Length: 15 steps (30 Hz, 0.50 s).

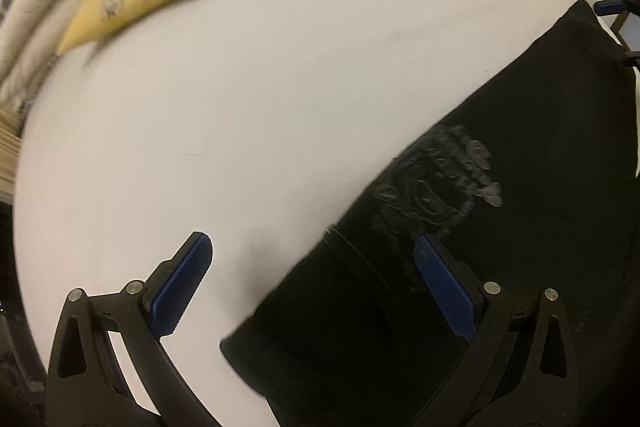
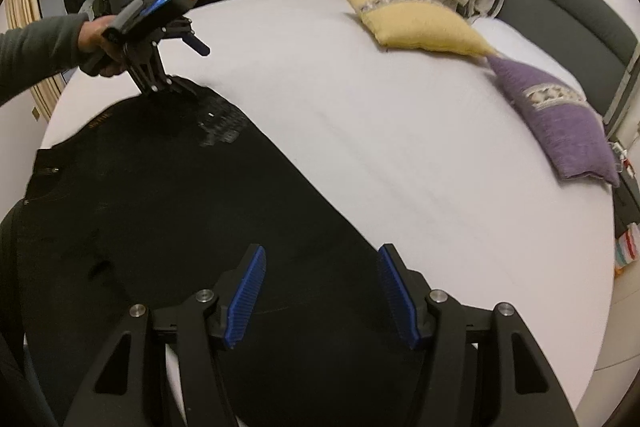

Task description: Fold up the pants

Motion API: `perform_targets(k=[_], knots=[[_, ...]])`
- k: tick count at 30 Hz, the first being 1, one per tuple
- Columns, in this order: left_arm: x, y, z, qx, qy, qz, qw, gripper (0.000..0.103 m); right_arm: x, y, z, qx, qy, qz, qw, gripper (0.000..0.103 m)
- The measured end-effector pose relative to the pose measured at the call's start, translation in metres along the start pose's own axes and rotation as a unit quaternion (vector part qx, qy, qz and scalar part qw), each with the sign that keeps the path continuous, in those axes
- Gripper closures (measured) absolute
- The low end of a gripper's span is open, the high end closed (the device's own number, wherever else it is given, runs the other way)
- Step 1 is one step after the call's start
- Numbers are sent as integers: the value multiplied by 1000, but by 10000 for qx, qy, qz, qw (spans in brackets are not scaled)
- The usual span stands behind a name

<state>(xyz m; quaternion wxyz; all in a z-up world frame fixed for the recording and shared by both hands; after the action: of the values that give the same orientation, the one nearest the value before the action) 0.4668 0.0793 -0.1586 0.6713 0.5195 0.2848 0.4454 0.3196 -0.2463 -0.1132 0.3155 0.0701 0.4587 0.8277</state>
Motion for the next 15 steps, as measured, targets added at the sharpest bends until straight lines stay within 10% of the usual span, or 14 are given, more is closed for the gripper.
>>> perform_targets(k=[10,15], knots=[[4,-54,15,702,-290,-696,9947,16,-15,-44,4,164,-30,377,9991,45],[7,-50,25,524,-349,-742,9953,86,-21,-53,5,289,-50,390,9988,45]])
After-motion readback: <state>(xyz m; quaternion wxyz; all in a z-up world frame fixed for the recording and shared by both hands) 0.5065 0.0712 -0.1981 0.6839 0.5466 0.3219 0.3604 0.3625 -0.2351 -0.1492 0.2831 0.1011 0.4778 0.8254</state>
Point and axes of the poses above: each gripper's, at about its wrist camera, not at the fingertips, and y roughly against the way its jaws point, x to its left, z to its top, the point moved 2 cm from there along -y, roughly the way its jaws point, and after that the axes turned 13 degrees about y, right-handed, at the moved point
